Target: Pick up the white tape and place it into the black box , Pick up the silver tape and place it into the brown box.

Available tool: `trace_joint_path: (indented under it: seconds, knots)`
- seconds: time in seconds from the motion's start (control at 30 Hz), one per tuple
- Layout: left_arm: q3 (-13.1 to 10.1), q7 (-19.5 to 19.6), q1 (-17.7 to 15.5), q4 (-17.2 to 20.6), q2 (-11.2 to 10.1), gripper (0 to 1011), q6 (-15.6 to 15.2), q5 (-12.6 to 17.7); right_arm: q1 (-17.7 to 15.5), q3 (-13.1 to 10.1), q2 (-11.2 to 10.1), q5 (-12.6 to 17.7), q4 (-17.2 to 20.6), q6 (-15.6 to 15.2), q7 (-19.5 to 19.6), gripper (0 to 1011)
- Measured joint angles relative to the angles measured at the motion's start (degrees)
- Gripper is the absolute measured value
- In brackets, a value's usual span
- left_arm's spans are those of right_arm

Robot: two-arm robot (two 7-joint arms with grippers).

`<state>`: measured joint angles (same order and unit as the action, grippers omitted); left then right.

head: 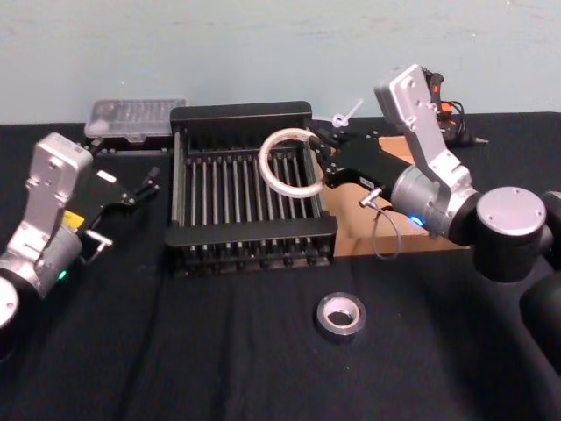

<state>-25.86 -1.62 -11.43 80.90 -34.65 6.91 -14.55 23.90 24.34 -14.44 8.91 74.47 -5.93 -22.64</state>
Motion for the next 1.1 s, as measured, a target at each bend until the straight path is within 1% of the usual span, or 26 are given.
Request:
trace_joint_path:
  seconds: [0.2, 0.27, 0.4, 0.9, 1.0, 1.03, 1.07, 1.1]
  knots:
    - [0.0, 0.0, 0.0, 0.0, 0.0, 1001, 0.0, 0.0, 1.45, 0.83, 1.01, -0.25, -2.05, 0.28, -0.29, 95]
    - [0.0, 0.0, 0.0, 0.0, 0.0, 1002, 0.0, 0.0, 2.21, 1.26, 1.63, -0.31, -3.22, 0.47, -0.43, 95]
    - [0.0, 0.0, 0.0, 0.0, 0.0, 1001, 0.0, 0.0, 2.6, 1.52, 1.94, -0.4, -3.87, 0.74, -0.49, 96]
    - [0.0, 0.0, 0.0, 0.0, 0.0, 1001, 0.0, 0.0, 2.58, 1.47, 1.89, -0.39, -3.75, 0.67, -0.49, 97]
    - [0.0, 0.0, 0.0, 0.0, 0.0, 1001, 0.0, 0.0, 2.56, 1.45, 1.88, -0.38, -3.73, 0.66, -0.48, 156]
    - [0.0, 0.0, 0.0, 0.0, 0.0, 1001, 0.0, 0.0, 2.56, 1.44, 1.88, -0.38, -3.72, 0.65, -0.48, 208]
    - [0.0, 0.0, 0.0, 0.0, 0.0, 1001, 0.0, 0.0, 2.56, 1.44, 1.87, -0.38, -3.72, 0.65, -0.47, 208]
    - [0.0, 0.0, 0.0, 0.0, 0.0, 1001, 0.0, 0.0, 2.55, 1.43, 1.87, -0.38, -3.72, 0.64, -0.47, 249]
